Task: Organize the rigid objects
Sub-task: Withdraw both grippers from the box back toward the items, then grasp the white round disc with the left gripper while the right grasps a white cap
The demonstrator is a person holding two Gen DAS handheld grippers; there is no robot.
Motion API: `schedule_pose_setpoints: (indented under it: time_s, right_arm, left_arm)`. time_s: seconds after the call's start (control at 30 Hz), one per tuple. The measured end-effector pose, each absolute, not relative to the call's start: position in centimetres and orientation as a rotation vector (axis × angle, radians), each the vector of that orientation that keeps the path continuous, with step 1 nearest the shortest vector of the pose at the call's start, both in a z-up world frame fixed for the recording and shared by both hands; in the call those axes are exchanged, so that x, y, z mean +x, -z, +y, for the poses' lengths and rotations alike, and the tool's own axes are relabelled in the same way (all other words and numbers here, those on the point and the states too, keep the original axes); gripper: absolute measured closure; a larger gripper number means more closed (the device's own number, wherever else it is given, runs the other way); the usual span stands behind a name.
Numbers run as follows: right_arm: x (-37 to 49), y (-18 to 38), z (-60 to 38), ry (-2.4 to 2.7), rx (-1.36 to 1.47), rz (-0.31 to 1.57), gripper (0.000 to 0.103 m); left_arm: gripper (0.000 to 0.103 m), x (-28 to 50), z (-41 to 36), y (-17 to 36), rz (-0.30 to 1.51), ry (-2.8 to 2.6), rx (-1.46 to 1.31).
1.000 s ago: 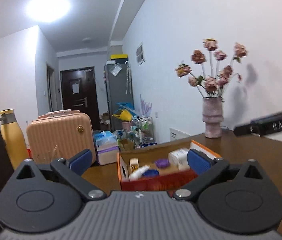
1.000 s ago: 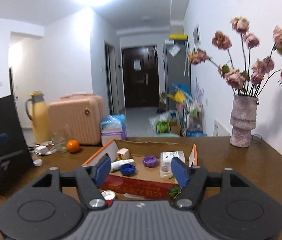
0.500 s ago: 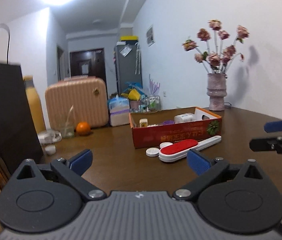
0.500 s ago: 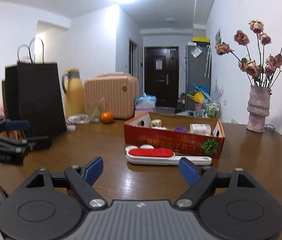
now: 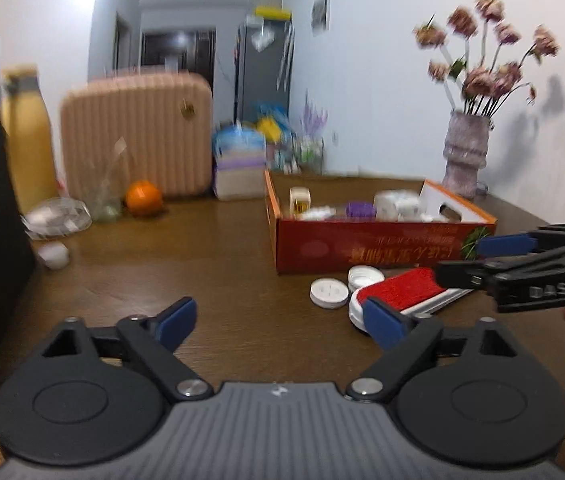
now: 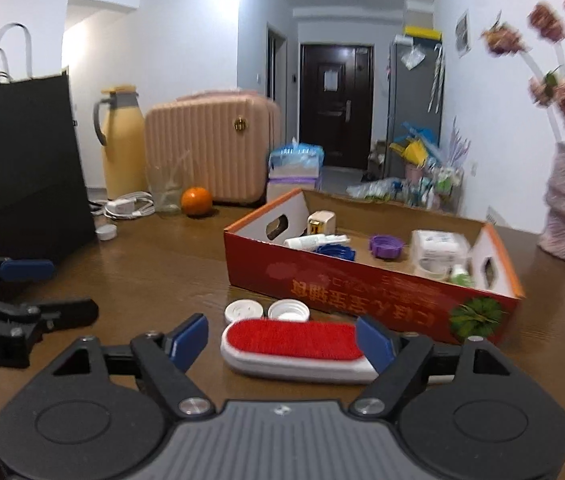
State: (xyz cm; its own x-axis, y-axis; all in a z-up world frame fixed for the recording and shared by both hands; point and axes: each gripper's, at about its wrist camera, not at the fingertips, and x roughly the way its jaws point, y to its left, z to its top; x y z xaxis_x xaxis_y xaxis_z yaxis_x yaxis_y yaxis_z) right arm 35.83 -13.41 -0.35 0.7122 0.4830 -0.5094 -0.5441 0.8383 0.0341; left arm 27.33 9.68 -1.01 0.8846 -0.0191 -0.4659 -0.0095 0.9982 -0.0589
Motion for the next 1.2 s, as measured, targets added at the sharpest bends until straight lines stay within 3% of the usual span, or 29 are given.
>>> schedule_pose_setpoints:
  time_s: [0.07, 0.23, 0.43, 0.5, 0.67, 0.8, 1.0, 1.2]
  right_arm:
    - [38.6, 1.1, -12.4, -0.583, -0.101, 0.573, 0.029]
    - [44.0, 3.5, -10.0, -0.583, -0.054, 0.671, 0.03]
    - [46.3, 6.3, -8.8, -0.513, -0.078, 0.714, 0.047]
    - [46.0, 6.4, -9.1, -0.499, -0.091, 0.69, 0.064]
    - [45.4, 5.5, -11.2, -0.48, -0.039, 0.644, 0.064]
    - [43.9, 3.6, -13.5, -0.48, 0.013, 0.573, 0.064]
    - [40.2, 1.0, -15.8, -0.486, -0.004, 0.487, 0.064]
    - [35.5, -1.6, -18.2, -0.46, -0.022, 0.427, 0.064]
  left_arm:
    - [0.027, 30.1, 10.1, 1.7, 0.556, 0.014, -0.091]
    - [0.033, 34.0, 10.0, 2.8, 0.604, 0.05, -0.062]
    - [0.034, 37.4, 9.3, 3.6, 0.649, 0.093, -0.035]
    - [0.034, 38.5, 8.5, 4.0, 0.663, 0.124, -0.001]
    - [0.039, 41.1, 6.9, 5.1, 0.714, 0.177, 0.02]
    - [0.063, 41.8, 5.4, 5.6, 0.713, 0.156, 0.093]
    - [0.064, 39.6, 4.1, 5.1, 0.671, 0.12, 0.122]
    - [0.064, 33.3, 3.7, 0.0, 0.51, 0.03, 0.071]
